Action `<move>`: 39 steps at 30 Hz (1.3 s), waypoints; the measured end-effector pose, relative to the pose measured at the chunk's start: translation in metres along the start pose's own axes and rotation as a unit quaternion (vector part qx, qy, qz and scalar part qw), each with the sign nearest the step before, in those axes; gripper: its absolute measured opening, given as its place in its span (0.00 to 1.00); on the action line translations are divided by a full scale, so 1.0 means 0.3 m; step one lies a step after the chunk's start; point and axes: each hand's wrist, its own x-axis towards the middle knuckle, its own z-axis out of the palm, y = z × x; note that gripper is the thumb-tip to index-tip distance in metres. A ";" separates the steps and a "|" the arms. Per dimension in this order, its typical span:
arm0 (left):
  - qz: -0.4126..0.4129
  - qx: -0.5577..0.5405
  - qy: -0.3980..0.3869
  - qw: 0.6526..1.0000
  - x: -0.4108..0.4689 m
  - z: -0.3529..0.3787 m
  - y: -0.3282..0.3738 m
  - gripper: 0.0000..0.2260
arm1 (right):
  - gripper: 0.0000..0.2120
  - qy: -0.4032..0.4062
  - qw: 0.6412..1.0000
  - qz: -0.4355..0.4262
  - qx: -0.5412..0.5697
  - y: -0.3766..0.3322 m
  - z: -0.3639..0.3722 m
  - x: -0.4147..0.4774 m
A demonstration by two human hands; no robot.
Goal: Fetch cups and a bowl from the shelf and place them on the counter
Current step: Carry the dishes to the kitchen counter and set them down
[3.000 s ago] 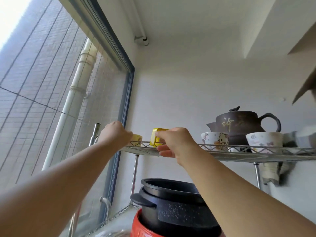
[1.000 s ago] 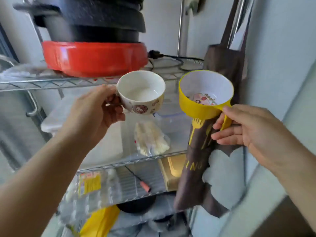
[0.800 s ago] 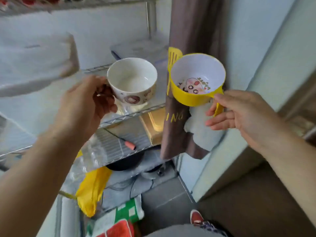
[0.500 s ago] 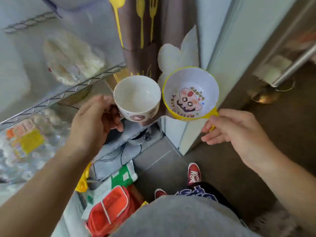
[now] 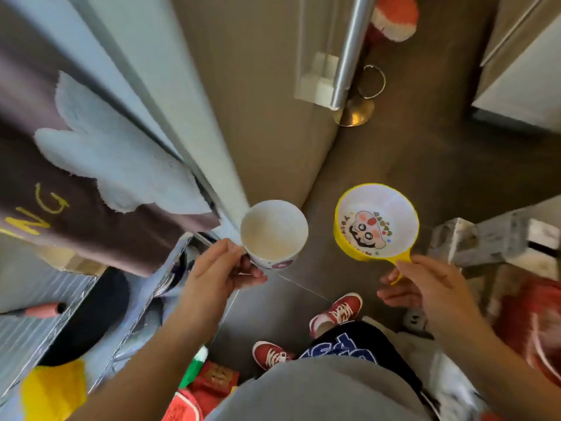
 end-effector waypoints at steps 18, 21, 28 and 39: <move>-0.039 0.133 -0.110 0.984 0.554 0.901 0.026 0.22 | 0.12 0.174 0.975 0.079 0.113 -0.016 -0.644 0.328; -0.044 0.116 -0.107 0.986 0.634 0.993 0.022 0.20 | 0.11 0.190 0.972 0.060 0.121 -0.049 -0.753 0.414; -0.038 0.196 -0.112 0.973 0.813 1.130 0.028 0.13 | 0.10 0.205 0.972 0.031 0.106 -0.157 -0.932 0.682; -0.076 0.209 -0.140 0.965 1.381 1.547 0.059 0.21 | 0.10 0.256 0.963 0.027 0.084 -0.380 -1.174 1.204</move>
